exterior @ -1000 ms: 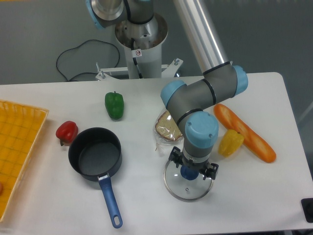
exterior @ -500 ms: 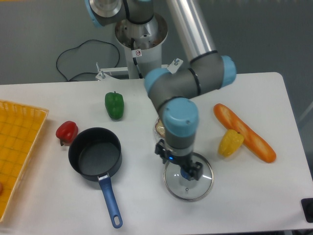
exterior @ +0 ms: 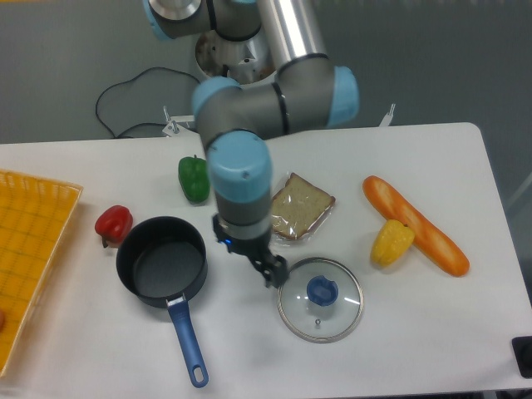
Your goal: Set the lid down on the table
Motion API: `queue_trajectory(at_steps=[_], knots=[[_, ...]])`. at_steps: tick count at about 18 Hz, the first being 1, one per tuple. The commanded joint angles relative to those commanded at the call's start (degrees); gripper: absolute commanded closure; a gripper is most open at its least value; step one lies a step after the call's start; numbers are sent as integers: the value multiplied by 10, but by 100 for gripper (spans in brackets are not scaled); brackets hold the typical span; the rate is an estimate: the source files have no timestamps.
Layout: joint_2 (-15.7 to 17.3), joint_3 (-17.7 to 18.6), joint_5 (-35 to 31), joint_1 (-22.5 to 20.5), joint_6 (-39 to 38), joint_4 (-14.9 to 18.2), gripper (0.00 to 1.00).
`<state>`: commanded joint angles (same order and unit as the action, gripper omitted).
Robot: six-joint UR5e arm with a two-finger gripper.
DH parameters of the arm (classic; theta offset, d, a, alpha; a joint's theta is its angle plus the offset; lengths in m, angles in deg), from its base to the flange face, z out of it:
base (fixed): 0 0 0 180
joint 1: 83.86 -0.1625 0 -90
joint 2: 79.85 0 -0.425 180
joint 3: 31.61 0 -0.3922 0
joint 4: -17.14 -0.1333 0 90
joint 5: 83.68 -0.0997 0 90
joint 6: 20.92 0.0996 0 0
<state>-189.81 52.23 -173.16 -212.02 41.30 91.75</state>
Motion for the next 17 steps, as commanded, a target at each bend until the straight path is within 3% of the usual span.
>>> queue_trajectory(at_steps=[6,11,17], knots=[[34,2,-26,48,46,22,0],[61,4,-59,47,173,88,0],[64,17,-54,44,188,92,0]])
